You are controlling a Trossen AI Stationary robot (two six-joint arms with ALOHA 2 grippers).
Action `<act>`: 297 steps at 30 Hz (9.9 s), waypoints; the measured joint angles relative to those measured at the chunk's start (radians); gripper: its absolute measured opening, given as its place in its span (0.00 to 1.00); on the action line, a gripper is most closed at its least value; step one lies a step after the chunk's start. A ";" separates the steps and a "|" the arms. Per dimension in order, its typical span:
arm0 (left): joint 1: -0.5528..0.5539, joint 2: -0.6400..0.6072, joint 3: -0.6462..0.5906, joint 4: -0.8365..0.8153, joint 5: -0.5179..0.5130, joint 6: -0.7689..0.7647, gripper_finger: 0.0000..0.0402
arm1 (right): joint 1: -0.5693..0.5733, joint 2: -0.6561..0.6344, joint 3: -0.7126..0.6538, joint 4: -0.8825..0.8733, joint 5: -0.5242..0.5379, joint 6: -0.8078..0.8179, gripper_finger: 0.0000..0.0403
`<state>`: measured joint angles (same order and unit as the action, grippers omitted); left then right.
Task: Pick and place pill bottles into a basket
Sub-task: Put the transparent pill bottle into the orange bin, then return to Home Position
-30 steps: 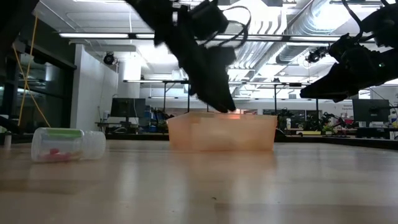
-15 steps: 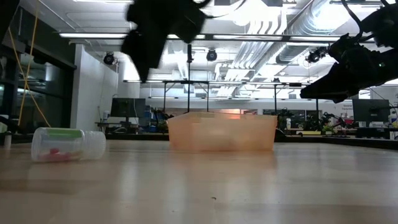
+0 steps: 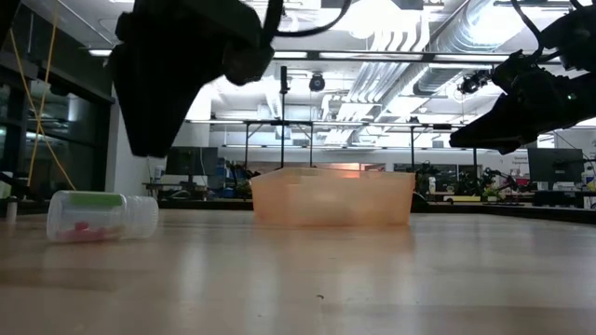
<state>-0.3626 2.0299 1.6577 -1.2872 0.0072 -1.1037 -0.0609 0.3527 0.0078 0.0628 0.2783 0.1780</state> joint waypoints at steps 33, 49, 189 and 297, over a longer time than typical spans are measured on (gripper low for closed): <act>-0.004 0.066 -0.168 0.126 0.082 0.119 0.45 | 0.000 0.000 0.000 0.001 0.000 -0.002 0.35; 0.199 -0.102 -0.026 0.198 -0.317 0.620 0.49 | 0.000 0.000 0.000 -0.001 0.001 -0.003 0.35; 0.329 -2.023 -1.575 1.172 0.184 1.177 0.35 | 0.056 -0.131 0.000 0.203 -0.109 0.057 0.35; 0.330 -2.023 -1.575 1.172 0.184 1.176 0.36 | 0.056 -0.131 0.000 0.203 -0.109 0.057 0.39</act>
<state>-0.0330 0.0071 0.0830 -0.1150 0.1909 0.0727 -0.0044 0.2221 0.0080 0.2661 0.1693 0.2352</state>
